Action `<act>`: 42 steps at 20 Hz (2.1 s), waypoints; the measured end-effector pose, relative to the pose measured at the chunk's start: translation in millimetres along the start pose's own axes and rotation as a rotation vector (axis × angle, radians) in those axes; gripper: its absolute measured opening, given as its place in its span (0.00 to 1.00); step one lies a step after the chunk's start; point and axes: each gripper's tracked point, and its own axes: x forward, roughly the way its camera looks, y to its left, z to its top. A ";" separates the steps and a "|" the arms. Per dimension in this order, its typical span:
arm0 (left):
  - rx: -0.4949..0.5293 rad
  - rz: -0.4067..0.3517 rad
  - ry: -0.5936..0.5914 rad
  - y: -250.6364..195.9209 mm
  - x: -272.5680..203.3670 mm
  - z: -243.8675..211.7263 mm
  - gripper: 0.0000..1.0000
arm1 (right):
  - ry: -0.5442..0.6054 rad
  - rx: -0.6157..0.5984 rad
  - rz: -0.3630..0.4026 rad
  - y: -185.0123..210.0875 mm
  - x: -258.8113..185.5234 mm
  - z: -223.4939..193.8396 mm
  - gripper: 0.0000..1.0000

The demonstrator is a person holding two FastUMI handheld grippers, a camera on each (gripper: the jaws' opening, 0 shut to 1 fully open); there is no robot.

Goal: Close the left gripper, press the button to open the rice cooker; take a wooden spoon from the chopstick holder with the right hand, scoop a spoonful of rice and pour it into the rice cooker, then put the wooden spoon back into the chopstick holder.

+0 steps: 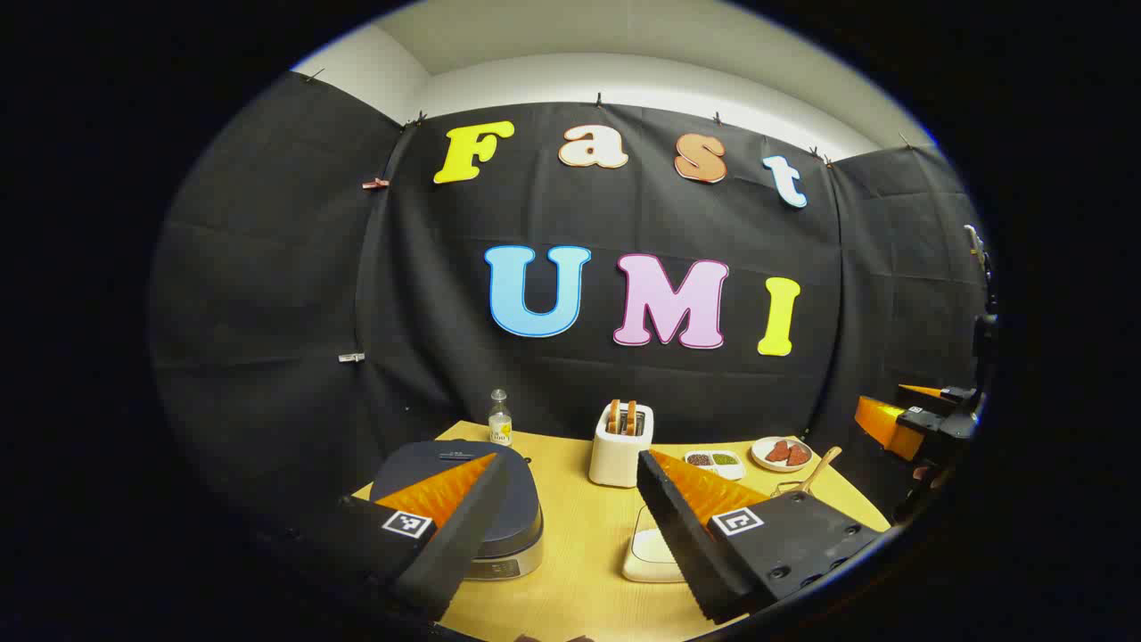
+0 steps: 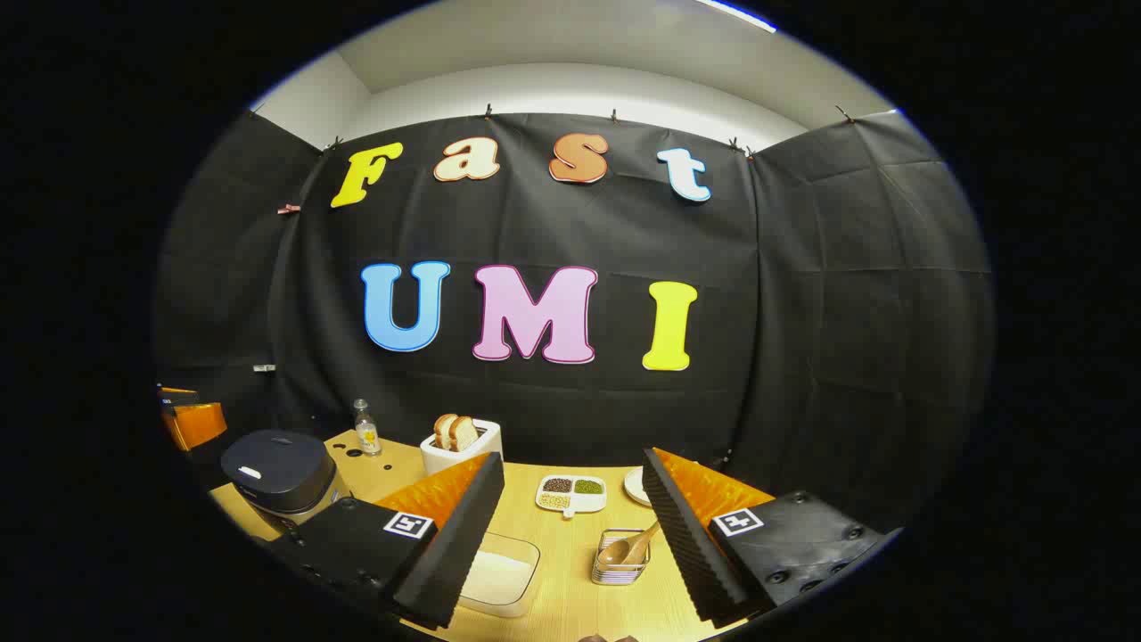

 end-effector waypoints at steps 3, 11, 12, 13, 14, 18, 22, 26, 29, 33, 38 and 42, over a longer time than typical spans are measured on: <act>0.001 -0.015 -0.006 4.5 -2.3 2.4 0.98 | -0.015 -0.015 -0.008 4.0 -4.6 4.7 0.98; 0.029 -0.078 -0.049 27.8 -6.0 8.2 0.98 | -0.050 -0.022 -0.030 24.4 -19.3 10.8 0.98; 0.032 -0.088 -0.058 30.0 -4.6 9.7 0.98 | -0.061 -0.034 -0.046 24.1 -22.3 13.4 0.98; 0.037 -0.096 -0.063 33.0 -4.3 10.8 0.98 | -0.070 -0.038 -0.060 24.7 -25.6 15.2 0.98; 0.041 -0.104 -0.063 35.1 -3.1 10.3 0.98 | -0.078 -0.034 -0.073 26.7 -28.0 16.6 0.98; 0.035 -0.141 -0.054 37.7 -1.0 6.2 0.98 | -0.096 -0.031 -0.105 31.6 -38.8 22.5 0.98; 0.017 -0.166 -0.038 42.4 4.6 2.5 0.98 | -0.091 -0.039 -0.133 31.3 -49.8 19.8 0.98; 0.007 -0.162 -0.013 53.3 15.9 -1.4 0.98 | -0.065 -0.026 -0.158 31.9 -53.4 12.2 0.98; 0.017 -0.175 0.034 61.7 24.9 -9.9 0.88 | -0.058 -0.017 -0.172 32.0 -53.6 10.9 0.98; 0.016 -0.191 0.088 79.1 40.4 -17.7 0.64 | -0.049 -0.018 -0.183 32.4 -53.0 8.6 0.98; 0.012 -0.174 0.186 108.0 64.2 -42.8 0.40 | -0.027 -0.021 -0.191 32.7 -53.3 2.4 0.98; -0.029 -0.146 0.284 130.0 83.3 -72.1 0.07 | -0.006 -0.019 -0.204 30.4 -54.2 -2.1 0.98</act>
